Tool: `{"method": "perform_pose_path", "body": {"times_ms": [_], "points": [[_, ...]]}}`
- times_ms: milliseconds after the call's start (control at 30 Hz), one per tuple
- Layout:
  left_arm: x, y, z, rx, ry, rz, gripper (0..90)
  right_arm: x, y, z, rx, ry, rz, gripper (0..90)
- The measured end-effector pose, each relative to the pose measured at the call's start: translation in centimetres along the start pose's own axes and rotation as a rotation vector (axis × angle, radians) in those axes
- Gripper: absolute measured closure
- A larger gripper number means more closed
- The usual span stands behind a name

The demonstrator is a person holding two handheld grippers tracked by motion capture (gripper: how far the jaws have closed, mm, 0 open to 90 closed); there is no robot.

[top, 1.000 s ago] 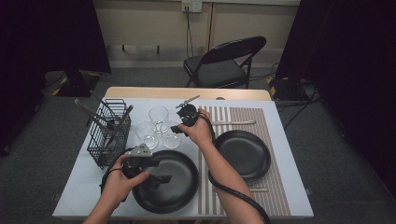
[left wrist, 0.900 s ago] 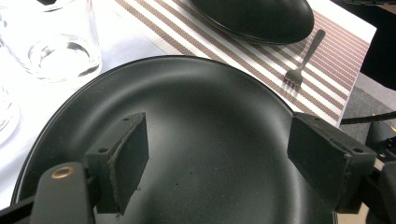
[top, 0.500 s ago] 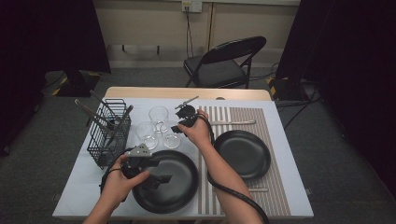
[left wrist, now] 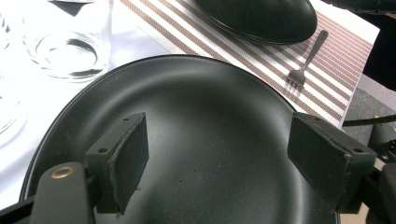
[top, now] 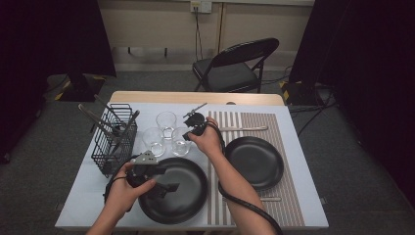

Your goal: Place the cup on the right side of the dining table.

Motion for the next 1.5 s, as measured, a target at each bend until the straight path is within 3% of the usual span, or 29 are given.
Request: {"method": "perform_pose_path", "body": {"times_ms": [300, 400, 533, 667, 900, 1267, 1500], "points": [[0.1, 0.1, 0.0, 0.004, 0.001, 0.001, 20.3, 0.2, -0.7, 0.6, 0.0, 0.012, -0.051, 83.5], [0.1, 0.2, 0.1, 0.007, 0.0, 0.0, 20.3, 0.3, -0.9, 0.7, 0.006, 0.016, -0.09, 83.6], [0.0, 0.1, 0.2, 0.005, 0.003, 0.001, 20.3, 0.9, -1.0, 0.9, 0.015, -0.004, -0.094, 83.7], [0.0, 0.1, 0.2, 0.003, 0.003, 0.0, 20.3, 1.5, -1.0, 1.5, 0.018, 0.003, -0.141, 83.7], [0.1, 0.2, 0.1, 0.0, 0.002, -0.004, 20.3, 2.5, -0.7, 2.4, 0.036, -0.011, -0.139, 83.7], [0.1, 0.1, 0.0, -0.002, -0.002, -0.002, 20.3, 3.5, -0.6, 3.1, 0.043, -0.007, -0.19, 83.8], [0.0, 0.0, -0.1, -0.003, -0.001, 0.004, 20.4, 4.6, -0.9, 3.5, 0.037, -0.031, -0.191, 83.8]]}}
Point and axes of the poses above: each handheld gripper's, and its own axes: z roughly backward along the jaws, y roughly out of its top, x roughly to its right, the point moved 8 cm from there along -z, roughly forward along the jaws, and after that the axes turned 15 degrees about -y, right-handed, at the moved point
